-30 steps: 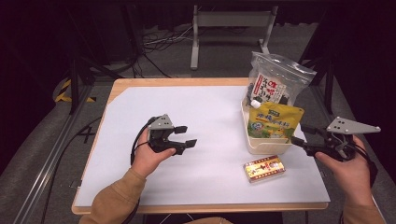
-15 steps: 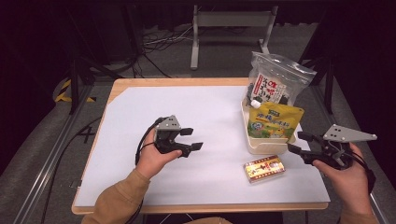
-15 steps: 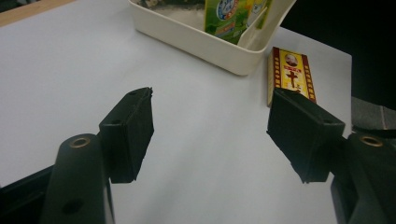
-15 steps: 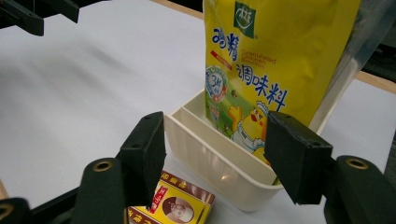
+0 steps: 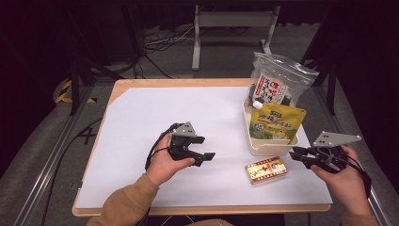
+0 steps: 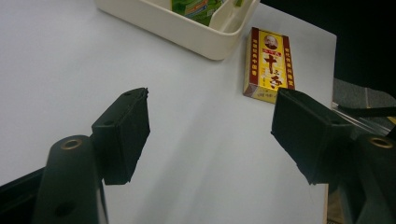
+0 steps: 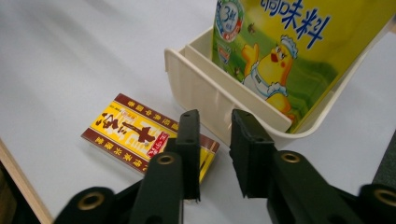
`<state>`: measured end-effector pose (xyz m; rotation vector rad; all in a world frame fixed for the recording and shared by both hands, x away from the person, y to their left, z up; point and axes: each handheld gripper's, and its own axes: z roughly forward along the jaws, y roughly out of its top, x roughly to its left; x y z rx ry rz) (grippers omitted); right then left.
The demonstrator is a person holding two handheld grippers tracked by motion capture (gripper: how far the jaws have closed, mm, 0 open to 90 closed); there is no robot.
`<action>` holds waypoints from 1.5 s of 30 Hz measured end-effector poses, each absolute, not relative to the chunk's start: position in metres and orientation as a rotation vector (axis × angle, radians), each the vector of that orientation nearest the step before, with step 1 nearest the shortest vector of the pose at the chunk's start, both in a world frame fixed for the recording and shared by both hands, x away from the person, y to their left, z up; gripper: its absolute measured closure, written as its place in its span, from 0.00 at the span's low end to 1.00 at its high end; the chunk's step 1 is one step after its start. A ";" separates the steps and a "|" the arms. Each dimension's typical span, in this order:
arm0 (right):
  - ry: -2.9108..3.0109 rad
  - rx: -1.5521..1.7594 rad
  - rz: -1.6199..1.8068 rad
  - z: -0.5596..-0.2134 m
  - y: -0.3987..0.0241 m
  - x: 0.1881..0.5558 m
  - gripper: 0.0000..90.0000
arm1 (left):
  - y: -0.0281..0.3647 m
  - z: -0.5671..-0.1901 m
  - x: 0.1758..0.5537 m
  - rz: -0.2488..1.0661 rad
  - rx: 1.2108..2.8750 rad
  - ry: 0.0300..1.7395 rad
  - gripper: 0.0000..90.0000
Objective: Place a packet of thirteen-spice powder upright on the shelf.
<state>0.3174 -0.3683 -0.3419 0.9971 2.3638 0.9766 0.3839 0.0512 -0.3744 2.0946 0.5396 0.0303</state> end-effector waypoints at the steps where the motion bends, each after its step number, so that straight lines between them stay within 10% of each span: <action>1: 2.367 1.002 0.964 -0.343 -0.368 0.318 0.91 | 0.051 -0.375 0.383 0.025 2.097 0.546 0.32; 45: 2.514 1.383 0.579 -0.397 -0.343 0.338 1.00 | 0.057 -0.381 0.383 0.020 2.135 0.577 0.32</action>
